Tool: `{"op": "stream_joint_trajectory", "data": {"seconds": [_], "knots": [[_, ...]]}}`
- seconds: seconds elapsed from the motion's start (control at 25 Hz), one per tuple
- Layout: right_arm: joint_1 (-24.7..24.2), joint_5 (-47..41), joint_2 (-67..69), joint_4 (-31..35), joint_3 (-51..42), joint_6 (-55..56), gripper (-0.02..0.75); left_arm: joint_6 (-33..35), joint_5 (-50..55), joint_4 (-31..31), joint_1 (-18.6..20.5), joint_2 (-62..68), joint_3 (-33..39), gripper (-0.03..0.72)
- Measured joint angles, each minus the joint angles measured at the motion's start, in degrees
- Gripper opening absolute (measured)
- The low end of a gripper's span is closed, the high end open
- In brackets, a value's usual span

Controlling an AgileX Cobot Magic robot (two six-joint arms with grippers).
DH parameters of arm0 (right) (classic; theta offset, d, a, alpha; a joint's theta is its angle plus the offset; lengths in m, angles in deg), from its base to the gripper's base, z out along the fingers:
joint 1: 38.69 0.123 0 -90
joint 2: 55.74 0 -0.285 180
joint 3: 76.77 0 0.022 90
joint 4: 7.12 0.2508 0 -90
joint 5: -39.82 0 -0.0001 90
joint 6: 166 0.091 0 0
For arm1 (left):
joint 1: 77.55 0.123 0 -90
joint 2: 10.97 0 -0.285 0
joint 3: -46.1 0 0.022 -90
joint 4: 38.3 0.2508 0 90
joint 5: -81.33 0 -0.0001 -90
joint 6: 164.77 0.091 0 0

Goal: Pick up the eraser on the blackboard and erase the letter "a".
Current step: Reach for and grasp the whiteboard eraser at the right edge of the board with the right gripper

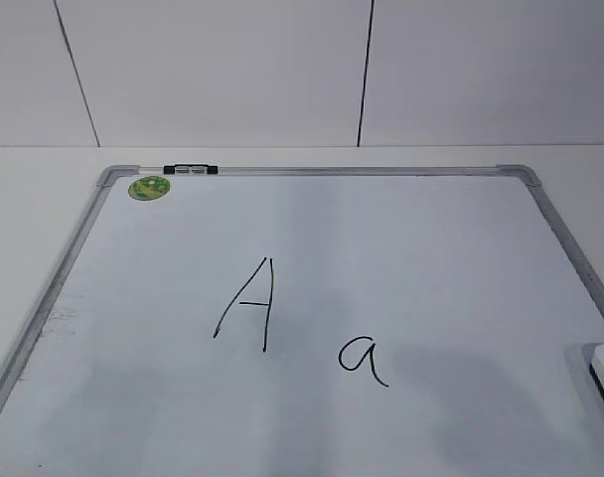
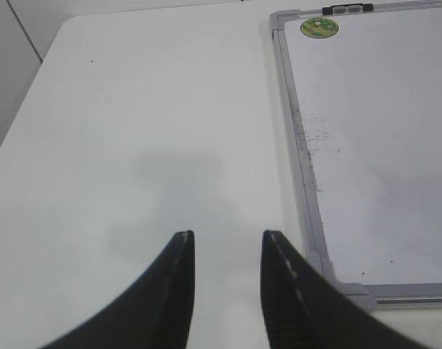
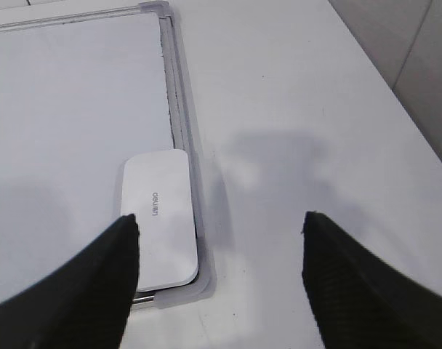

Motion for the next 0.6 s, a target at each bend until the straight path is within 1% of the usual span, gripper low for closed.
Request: {"op": "stream_joint_trajectory", "data": {"seconds": [0.44,0.6], "knots": [[0.0,0.0,0.0,0.0,0.0,0.0,0.559,0.0,0.0,0.0,0.0,0.0,0.0,0.235],[1.75,0.38,0.0,0.31,0.29,-0.14,0.559,0.0,0.0,0.0,0.0,0.0,0.0,0.235]]}}
